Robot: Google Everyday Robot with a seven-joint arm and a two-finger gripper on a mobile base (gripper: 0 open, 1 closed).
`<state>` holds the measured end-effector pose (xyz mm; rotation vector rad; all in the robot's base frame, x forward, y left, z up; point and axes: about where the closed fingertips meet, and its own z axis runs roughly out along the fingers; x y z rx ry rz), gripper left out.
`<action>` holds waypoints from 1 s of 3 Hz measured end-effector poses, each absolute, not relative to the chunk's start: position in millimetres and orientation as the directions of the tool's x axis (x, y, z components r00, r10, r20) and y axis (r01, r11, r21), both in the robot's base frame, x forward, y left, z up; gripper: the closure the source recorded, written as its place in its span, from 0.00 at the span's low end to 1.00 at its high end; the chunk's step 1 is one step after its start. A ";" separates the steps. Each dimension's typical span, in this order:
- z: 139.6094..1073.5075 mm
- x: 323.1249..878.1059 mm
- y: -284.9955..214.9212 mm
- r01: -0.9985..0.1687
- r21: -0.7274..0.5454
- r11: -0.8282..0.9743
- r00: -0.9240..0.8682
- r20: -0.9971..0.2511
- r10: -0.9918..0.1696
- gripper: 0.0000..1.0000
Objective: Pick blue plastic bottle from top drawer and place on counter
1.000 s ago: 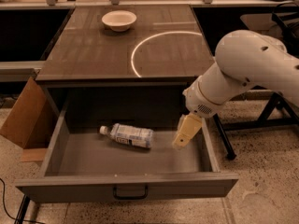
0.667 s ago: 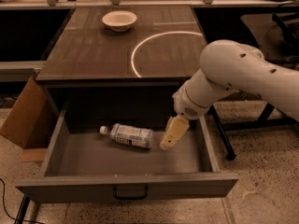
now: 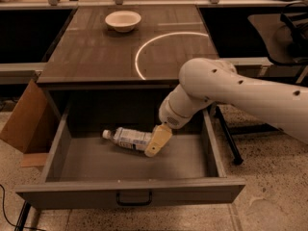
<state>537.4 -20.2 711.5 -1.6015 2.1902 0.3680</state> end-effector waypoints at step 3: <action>667.2 545.8 40.0 -0.955 0.014 0.297 -0.272 -0.447 -0.852 0.00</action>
Offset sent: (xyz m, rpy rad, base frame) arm 0.0134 0.0673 -0.0503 -0.0353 0.0458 0.0080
